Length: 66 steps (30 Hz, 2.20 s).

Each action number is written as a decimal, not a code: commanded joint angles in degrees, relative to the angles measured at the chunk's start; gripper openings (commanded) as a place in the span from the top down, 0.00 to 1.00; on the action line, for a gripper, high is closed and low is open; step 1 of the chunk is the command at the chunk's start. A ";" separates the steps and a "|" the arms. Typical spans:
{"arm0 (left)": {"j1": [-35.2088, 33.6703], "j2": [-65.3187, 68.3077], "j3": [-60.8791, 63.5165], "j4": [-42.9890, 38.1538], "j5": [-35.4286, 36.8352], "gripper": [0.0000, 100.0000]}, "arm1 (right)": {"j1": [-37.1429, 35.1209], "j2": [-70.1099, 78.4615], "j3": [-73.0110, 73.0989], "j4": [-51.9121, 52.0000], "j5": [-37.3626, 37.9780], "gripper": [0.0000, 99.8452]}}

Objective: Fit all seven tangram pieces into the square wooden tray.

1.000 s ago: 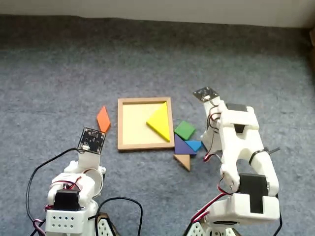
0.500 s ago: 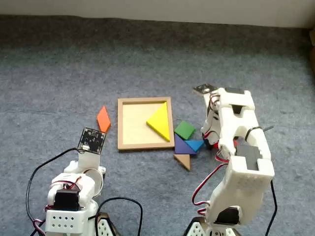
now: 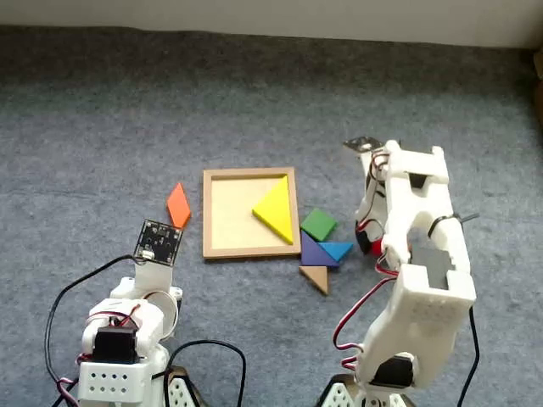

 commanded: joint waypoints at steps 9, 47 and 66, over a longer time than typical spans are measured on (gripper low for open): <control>-0.48 -0.84 1.19 0.18 0.53 0.97 | -7.25 -16.66 -4.00 9.19 0.18 0.84; -0.48 -0.84 1.19 0.18 0.53 0.97 | 0.48 -12.97 22.99 -18.77 5.27 0.72; -0.48 -0.84 1.19 0.18 0.53 0.97 | -1.80 -14.73 21.49 -9.27 5.19 0.82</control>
